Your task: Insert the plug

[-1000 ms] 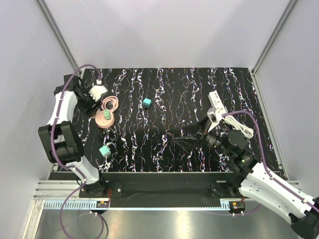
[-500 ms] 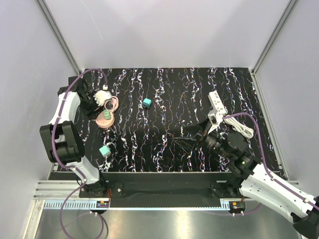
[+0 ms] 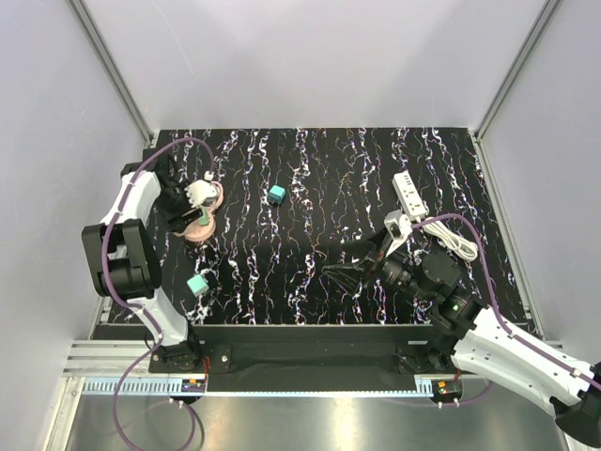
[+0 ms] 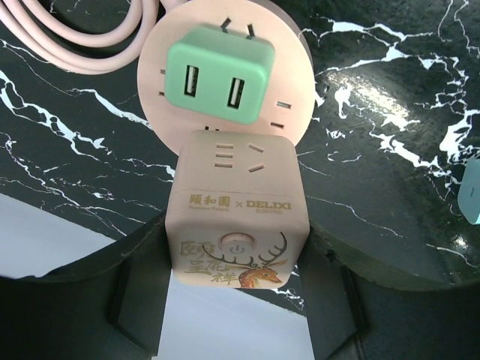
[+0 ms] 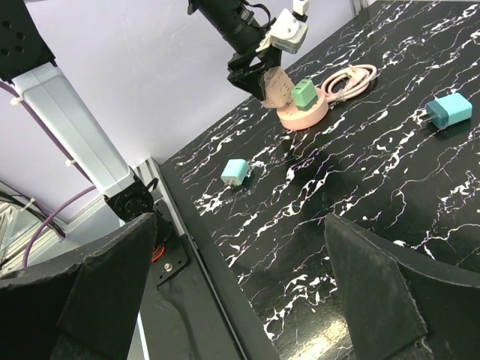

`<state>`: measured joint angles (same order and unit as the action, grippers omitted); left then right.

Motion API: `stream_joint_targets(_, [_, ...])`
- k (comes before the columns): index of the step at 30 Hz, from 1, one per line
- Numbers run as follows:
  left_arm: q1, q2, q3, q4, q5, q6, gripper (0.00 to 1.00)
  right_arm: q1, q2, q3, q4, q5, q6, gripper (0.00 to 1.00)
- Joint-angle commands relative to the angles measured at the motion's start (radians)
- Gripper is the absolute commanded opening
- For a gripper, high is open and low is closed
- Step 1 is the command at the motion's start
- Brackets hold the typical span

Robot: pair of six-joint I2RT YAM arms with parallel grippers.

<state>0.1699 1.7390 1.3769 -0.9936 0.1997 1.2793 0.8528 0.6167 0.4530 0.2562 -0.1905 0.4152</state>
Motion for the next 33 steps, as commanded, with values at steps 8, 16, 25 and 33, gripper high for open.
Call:
stream_joint_targets(8, [-0.013,0.095,0.1,-0.04,-0.069,0.057,0.0,0.032,0.014,0.001,0.028,0.034,-0.023,1.0])
stream_joint_targets(16, [-0.035,0.166,0.16,-0.051,-0.062,0.051,0.0,0.049,0.025,-0.002,0.026,0.048,-0.032,1.0])
stream_joint_targets(25, [-0.04,0.192,0.179,-0.054,-0.065,0.038,0.0,0.054,0.025,-0.007,0.026,0.062,-0.038,1.0])
stream_joint_targets(33, [-0.033,0.125,0.179,-0.043,-0.08,0.026,0.0,0.054,0.035,-0.01,0.043,0.059,-0.036,1.0])
